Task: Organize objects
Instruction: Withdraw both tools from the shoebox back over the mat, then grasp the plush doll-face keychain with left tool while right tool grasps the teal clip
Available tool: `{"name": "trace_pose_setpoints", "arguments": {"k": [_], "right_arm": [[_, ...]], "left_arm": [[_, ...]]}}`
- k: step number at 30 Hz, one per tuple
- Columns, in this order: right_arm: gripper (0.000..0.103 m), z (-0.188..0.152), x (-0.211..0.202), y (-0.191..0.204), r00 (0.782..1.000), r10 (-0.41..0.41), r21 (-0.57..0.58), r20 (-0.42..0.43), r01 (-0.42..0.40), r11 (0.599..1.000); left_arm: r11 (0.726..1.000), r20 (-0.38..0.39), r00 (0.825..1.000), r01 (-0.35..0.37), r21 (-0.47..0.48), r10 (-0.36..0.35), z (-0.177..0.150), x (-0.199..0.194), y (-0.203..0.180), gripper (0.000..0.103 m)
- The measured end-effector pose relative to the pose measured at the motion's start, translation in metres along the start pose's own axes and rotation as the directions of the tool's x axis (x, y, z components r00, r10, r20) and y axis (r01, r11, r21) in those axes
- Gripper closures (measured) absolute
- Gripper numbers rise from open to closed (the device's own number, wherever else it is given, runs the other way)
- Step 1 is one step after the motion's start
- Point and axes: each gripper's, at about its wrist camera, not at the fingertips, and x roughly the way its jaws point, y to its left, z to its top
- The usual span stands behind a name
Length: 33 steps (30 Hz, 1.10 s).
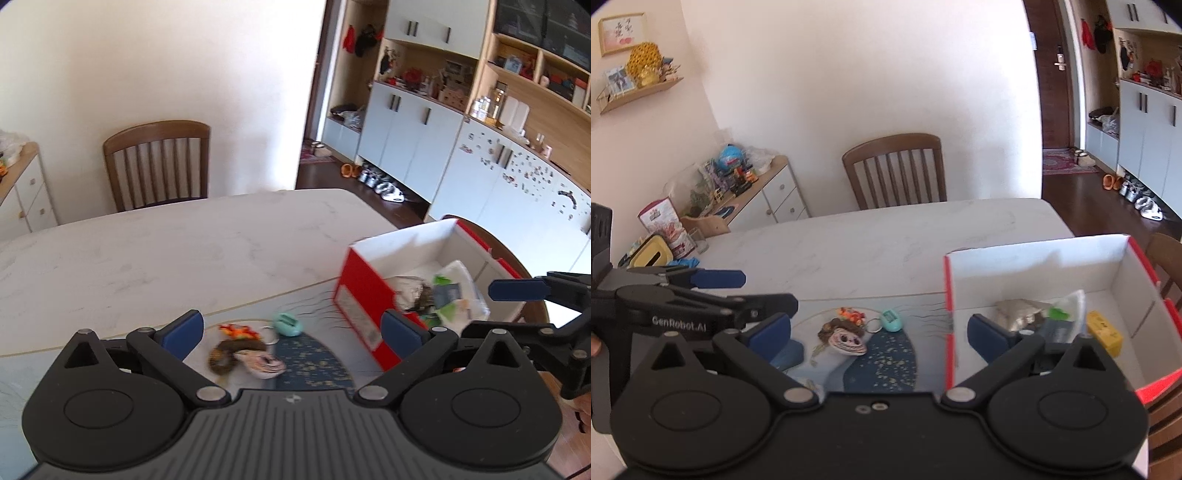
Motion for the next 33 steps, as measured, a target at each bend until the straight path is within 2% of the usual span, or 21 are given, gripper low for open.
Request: {"name": "trace_pose_setpoints", "arguments": {"k": [7, 13, 19, 25, 33], "right_arm": [[0.001, 0.003, 0.025, 0.017, 0.999, 0.016, 0.0, -0.038, -0.016, 1.0], [0.001, 0.009, 0.046, 0.023, 0.998, 0.02, -0.007, -0.066, -0.021, 1.0], [0.002, 0.01, 0.075, 0.029, 0.994, 0.017, -0.043, -0.112, -0.022, 0.999], [0.004, 0.015, 0.105, 0.027, 0.989, -0.002, -0.045, -0.145, -0.004, 0.999], [0.004, 0.021, 0.147, 0.031, 0.981, -0.011, -0.106, -0.192, -0.009, 0.994]], "left_arm": [[1.0, -0.008, 1.0, -0.007, -0.015, 0.007, -0.011, 0.007, 0.039, 0.0], [0.999, -0.019, 0.999, -0.045, 0.008, 0.045, -0.025, 0.023, 0.064, 0.0], [0.999, -0.056, 0.998, -0.031, 0.014, 0.032, -0.042, 0.048, 0.083, 0.0], [1.0, -0.086, 0.996, -0.013, 0.021, 0.015, -0.057, 0.073, 0.078, 0.0], [0.994, -0.069, 0.997, -0.012, 0.109, 0.02, -0.068, 0.097, 0.046, 0.0]]}}
